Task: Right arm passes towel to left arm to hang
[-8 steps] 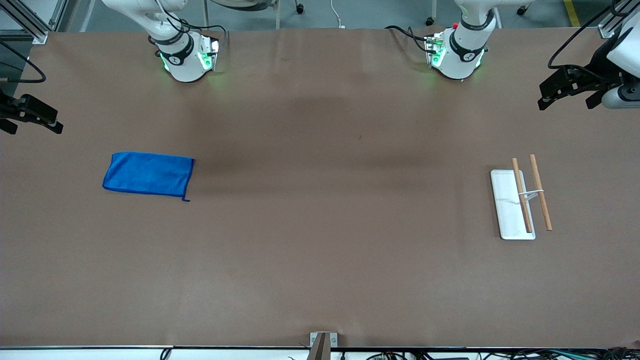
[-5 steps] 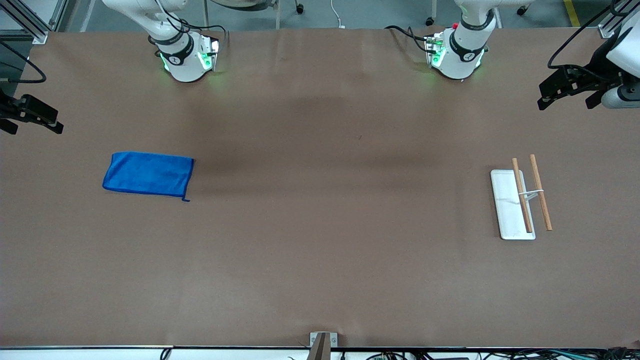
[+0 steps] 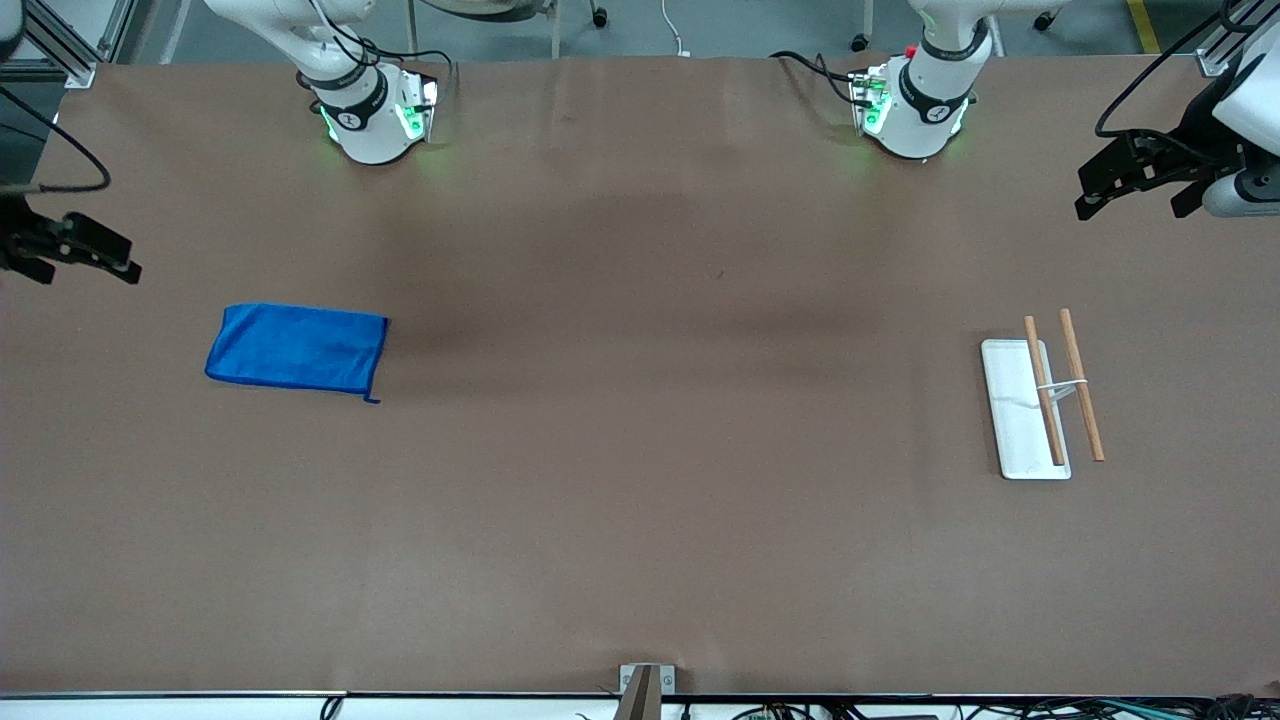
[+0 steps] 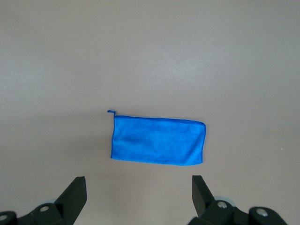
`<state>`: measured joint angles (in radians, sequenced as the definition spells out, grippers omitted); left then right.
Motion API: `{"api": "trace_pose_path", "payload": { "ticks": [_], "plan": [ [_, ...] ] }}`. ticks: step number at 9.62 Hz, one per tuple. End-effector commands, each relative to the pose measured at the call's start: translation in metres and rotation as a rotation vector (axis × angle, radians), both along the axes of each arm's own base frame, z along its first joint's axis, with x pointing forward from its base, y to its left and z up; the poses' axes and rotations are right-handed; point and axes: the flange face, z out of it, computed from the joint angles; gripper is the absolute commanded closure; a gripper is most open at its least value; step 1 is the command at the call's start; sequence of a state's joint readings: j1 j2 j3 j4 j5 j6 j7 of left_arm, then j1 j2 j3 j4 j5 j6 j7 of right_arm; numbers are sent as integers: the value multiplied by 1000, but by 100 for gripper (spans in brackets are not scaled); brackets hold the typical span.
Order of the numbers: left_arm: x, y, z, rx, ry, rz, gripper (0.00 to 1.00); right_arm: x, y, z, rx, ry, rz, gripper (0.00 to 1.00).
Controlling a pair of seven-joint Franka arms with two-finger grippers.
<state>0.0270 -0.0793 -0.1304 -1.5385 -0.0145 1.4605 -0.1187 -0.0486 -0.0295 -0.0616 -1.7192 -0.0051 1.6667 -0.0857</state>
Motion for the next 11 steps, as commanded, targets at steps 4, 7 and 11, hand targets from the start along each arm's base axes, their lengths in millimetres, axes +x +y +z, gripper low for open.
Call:
{"api": "trace_pose_path", "payload": {
  "ticks": [4,7,11],
  "plan": [
    [3,-5,-13,13,37,12,0,-36,-29,-176,13,3,-25,2],
    [6,-26,-21,19,50,35,0,-53,-32,-264,7,6,-29,2],
    [8,-32,-26,10,56,26,0,-65,-44,-356,1,37,-50,3]
  ]
}}
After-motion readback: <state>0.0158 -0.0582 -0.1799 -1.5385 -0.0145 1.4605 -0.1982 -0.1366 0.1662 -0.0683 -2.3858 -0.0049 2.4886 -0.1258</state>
